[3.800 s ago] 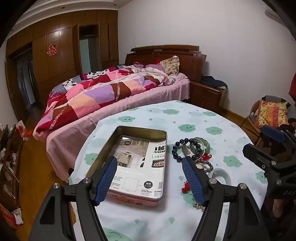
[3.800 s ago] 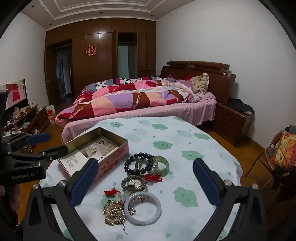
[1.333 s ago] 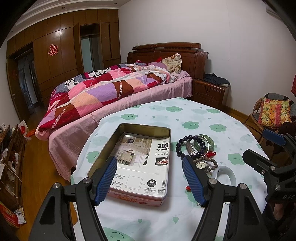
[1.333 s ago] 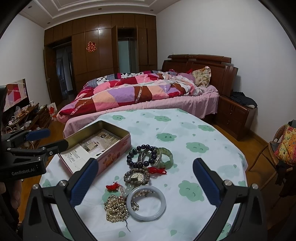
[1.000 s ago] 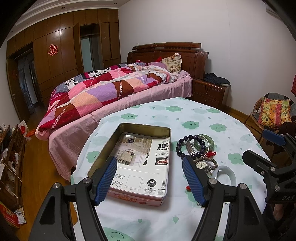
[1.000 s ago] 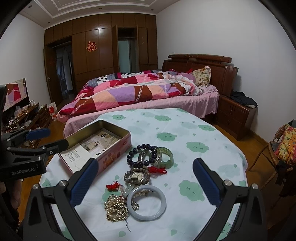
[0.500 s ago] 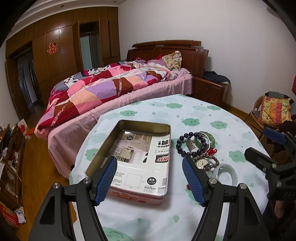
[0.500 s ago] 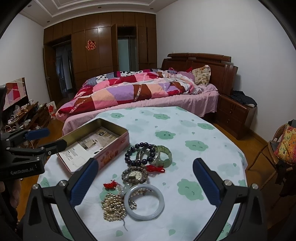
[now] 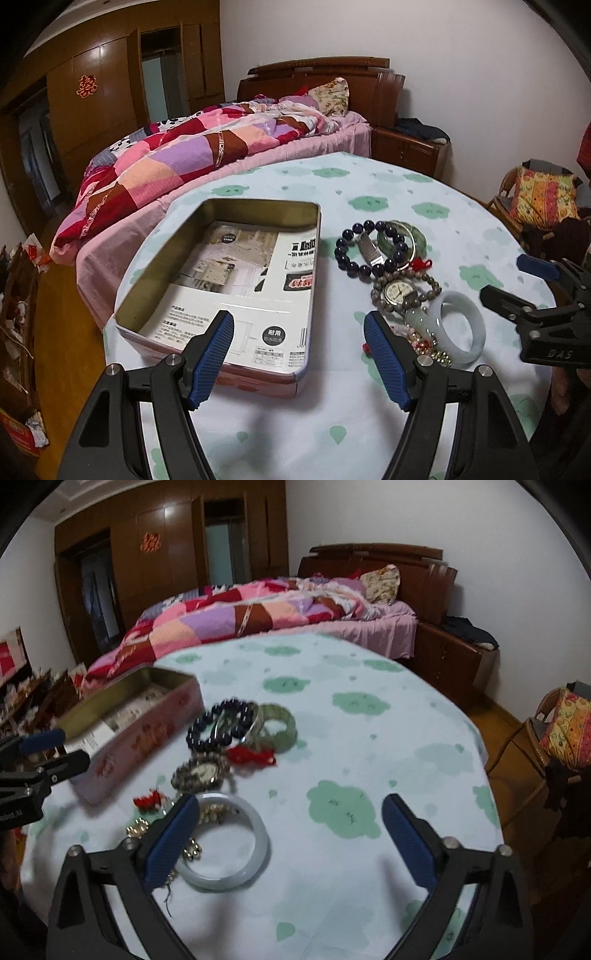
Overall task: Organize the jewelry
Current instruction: 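Lower the right gripper onto the white jade bangle and close on its rim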
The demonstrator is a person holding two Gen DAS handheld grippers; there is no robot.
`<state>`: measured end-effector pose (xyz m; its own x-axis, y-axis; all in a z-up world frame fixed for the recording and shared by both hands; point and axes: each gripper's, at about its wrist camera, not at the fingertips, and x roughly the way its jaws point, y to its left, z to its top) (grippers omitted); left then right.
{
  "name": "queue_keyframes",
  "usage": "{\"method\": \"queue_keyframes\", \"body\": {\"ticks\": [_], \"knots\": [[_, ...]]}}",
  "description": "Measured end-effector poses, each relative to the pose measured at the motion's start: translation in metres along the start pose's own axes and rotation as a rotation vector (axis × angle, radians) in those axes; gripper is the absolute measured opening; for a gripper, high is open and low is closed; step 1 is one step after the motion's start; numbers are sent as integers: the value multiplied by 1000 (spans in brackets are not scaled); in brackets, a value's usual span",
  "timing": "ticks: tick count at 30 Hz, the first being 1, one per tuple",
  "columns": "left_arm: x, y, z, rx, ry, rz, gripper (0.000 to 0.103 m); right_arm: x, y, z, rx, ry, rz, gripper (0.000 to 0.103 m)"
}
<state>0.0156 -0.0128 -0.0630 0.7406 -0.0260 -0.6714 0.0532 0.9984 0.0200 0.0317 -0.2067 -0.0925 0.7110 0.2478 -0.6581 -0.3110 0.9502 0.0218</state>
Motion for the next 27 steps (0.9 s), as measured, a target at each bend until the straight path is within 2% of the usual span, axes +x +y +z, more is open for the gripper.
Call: {"method": "queue_keyframes", "body": {"ticks": [3,9,14,17,18,21,27], "knots": [[3,-2,-1,0,8,-9,73,6,7,-5,-27,49,14,86],[2,-6,-1,14,-3,-10,73,11,8,-3,-48,78,19,84],[5,-9,-2,22,6,-24,73,15,9,-4,-70,110,16,73],[6,-12,-3,30,8,-38,73,26,13,-3,-86,149,27,57],[6,-13,-3,32,10,-44,73,28,14,-3,-91,157,31,45],[6,-16,-4,36,11,-56,73,26,16,-4,-102,153,59,16],[4,-23,-5,53,4,-78,73,8,4,-4,-51,108,93,13]]}}
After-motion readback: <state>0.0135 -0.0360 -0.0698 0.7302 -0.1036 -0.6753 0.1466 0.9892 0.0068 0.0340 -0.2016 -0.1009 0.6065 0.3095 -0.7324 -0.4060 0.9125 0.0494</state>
